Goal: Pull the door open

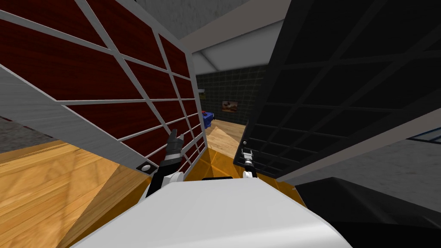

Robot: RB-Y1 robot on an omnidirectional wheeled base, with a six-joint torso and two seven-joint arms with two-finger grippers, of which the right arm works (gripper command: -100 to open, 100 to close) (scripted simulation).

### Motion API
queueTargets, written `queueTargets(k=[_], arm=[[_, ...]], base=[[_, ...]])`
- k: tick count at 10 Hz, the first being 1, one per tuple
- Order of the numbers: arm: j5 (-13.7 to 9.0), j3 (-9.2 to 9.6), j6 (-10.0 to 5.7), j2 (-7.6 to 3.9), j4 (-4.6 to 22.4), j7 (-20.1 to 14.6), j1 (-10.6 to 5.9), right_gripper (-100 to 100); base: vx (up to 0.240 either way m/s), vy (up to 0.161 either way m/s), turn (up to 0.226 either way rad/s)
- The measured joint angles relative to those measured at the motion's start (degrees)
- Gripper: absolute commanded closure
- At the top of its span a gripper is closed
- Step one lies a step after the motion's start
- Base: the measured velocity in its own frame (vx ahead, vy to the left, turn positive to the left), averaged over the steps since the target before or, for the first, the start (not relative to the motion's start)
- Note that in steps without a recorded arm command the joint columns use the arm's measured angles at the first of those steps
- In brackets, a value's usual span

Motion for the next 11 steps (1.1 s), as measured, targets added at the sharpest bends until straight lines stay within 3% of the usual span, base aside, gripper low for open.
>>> queueTargets(k=[6, 10, 11], arm=[[-2.49, 0.92, 0.40, 0.64, -0.48, -6.38, -0.17, -100], [-3.17, 0.17, 0.71, -1.48, -1.88, -7.94, 1.81, -100], [-3.13, 0.28, 0.10, -1.90, -0.39, -8.75, 1.30, -100]], base=[[-0.026, -0.009, 0.031], [0.171, -0.008, 0.058], [0.093, -0.005, 0.074]])
